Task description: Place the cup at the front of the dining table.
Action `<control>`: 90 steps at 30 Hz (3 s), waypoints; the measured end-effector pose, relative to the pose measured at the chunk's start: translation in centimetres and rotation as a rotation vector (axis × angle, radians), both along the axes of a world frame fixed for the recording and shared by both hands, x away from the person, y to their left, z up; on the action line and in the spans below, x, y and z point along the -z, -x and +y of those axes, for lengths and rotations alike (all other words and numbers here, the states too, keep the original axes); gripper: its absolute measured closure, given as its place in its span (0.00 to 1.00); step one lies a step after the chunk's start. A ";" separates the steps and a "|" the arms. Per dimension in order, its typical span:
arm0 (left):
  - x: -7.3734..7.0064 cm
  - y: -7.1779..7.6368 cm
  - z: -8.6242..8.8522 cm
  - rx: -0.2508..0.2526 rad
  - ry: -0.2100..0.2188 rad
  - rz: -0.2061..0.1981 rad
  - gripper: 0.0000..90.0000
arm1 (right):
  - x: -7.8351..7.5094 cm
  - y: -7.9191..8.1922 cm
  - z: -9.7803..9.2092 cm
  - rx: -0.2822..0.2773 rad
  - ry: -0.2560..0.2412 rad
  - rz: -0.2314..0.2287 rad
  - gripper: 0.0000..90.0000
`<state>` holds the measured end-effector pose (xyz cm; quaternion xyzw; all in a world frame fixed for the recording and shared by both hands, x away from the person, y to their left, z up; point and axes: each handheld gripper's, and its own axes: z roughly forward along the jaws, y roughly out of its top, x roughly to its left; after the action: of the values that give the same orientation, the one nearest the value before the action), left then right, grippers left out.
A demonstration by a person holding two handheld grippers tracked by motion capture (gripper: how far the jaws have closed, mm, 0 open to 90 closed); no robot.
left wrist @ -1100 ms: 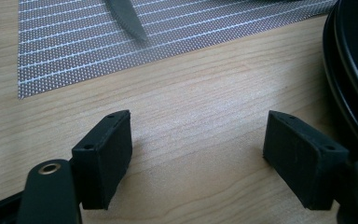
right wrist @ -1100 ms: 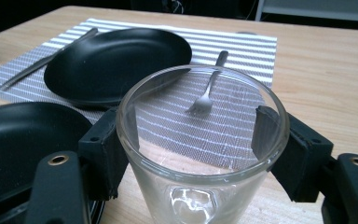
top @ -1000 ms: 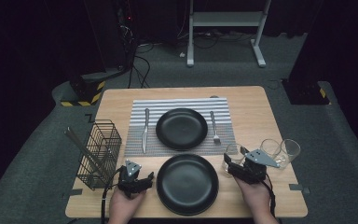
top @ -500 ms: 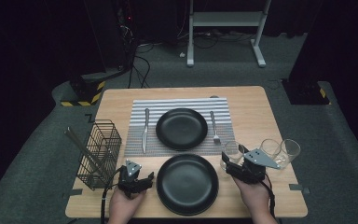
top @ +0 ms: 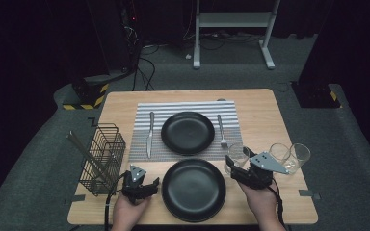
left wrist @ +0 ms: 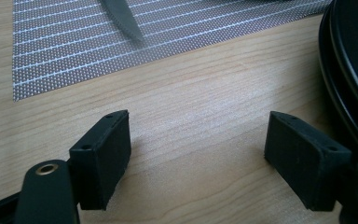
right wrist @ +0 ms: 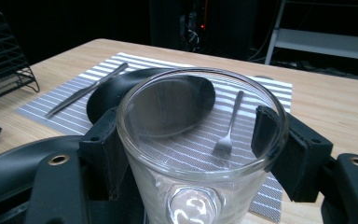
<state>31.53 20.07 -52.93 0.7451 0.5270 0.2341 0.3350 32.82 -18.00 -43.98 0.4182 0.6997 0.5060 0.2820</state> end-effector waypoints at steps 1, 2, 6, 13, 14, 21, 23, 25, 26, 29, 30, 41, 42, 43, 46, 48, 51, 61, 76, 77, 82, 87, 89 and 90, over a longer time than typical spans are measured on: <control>0.0 0.0 0.0 0.000 0.000 0.000 0.25 | -0.1 0.0 0.1 -0.005 -0.002 -0.004 0.32; 0.0 0.0 0.0 0.000 -0.001 0.000 0.25 | -0.2 0.0 0.3 -0.009 -0.002 -0.006 0.32; 0.0 0.0 0.0 0.001 -0.001 0.000 0.25 | -0.4 0.0 0.8 -0.017 0.003 -0.005 0.32; 0.0 0.1 0.1 0.019 0.014 0.004 0.22 | -0.5 -0.3 1.9 -0.021 0.027 0.008 0.32; 0.0 0.0 0.0 0.022 0.008 0.005 0.22 | -0.5 -0.4 2.0 -0.016 0.029 0.009 0.32; 0.0 -0.1 -0.1 0.048 -0.008 0.014 0.16 | -0.9 -0.8 2.8 -0.002 0.026 0.017 0.32; 0.0 -0.1 -0.1 0.050 -0.009 0.015 0.15 | -1.2 -0.9 3.0 -0.001 0.020 0.016 0.32; 0.0 -0.1 -0.1 0.051 -0.010 0.017 0.15 | -1.4 -0.9 3.2 -0.002 0.013 0.011 0.32; 0.0 -0.1 -0.1 0.051 -0.009 0.016 0.15 | -1.5 -0.9 3.3 -0.004 0.010 0.006 0.32; 0.0 -0.1 0.0 0.051 0.002 0.016 0.15 | -1.7 -0.9 3.5 -0.009 0.004 -0.002 0.32; 0.0 -0.1 0.0 0.049 0.008 0.017 0.15 | -1.8 -0.9 3.7 -0.014 0.003 -0.003 0.32; 0.0 0.0 -0.1 0.029 -0.001 0.016 0.15 | -1.8 -1.1 4.7 -0.076 0.003 0.009 0.32; 0.0 0.1 -0.1 0.024 0.001 0.017 0.15 | -1.8 -1.1 4.8 -0.080 0.010 0.009 0.32; 0.0 0.1 0.0 0.023 0.010 0.017 0.15 | -1.8 -1.0 4.9 -0.086 0.011 0.008 0.32; 0.0 0.2 0.3 0.024 0.036 0.017 0.15 | -1.8 -0.7 4.9 -0.101 0.009 0.006 0.32; 0.0 0.1 0.4 0.025 0.046 0.017 0.15 | -1.8 -0.5 5.0 -0.105 0.015 0.006 0.32; 0.0 0.1 0.4 0.019 0.045 0.018 0.14 | -1.5 -0.4 5.3 -0.120 0.021 0.015 0.32; -0.2 0.1 -0.8 0.050 -0.087 0.009 0.05 | -1.4 -0.1 6.3 -0.154 0.033 0.010 0.32; -1.7 0.2 0.5 0.023 -0.005 -0.038 0.17 | -1.3 -0.3 6.5 -0.157 0.029 0.015 0.32; -1.8 0.2 0.6 0.030 0.010 -0.037 0.17 | -1.3 -0.3 6.5 -0.157 0.026 0.017 0.32; -2.4 0.5 1.2 0.092 0.137 -0.054 0.16 | -1.2 -0.4 6.6 -0.160 0.022 0.024 0.32; -3.0 0.7 1.1 0.127 0.178 -0.076 0.16 | -1.5 -0.5 6.8 -0.169 0.022 0.020 0.32; -3.3 0.8 0.9 0.135 0.183 -0.083 0.16 | -1.6 -0.5 6.9 -0.174 0.020 0.022 0.32; -3.4 0.7 0.8 0.142 0.191 -0.080 0.17 | -1.7 -0.5 6.9 -0.176 0.019 0.024 0.32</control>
<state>30.82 20.89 -49.50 0.7352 0.4790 0.1881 0.4412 33.37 -11.06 -42.31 0.3582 0.7418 0.5173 0.2320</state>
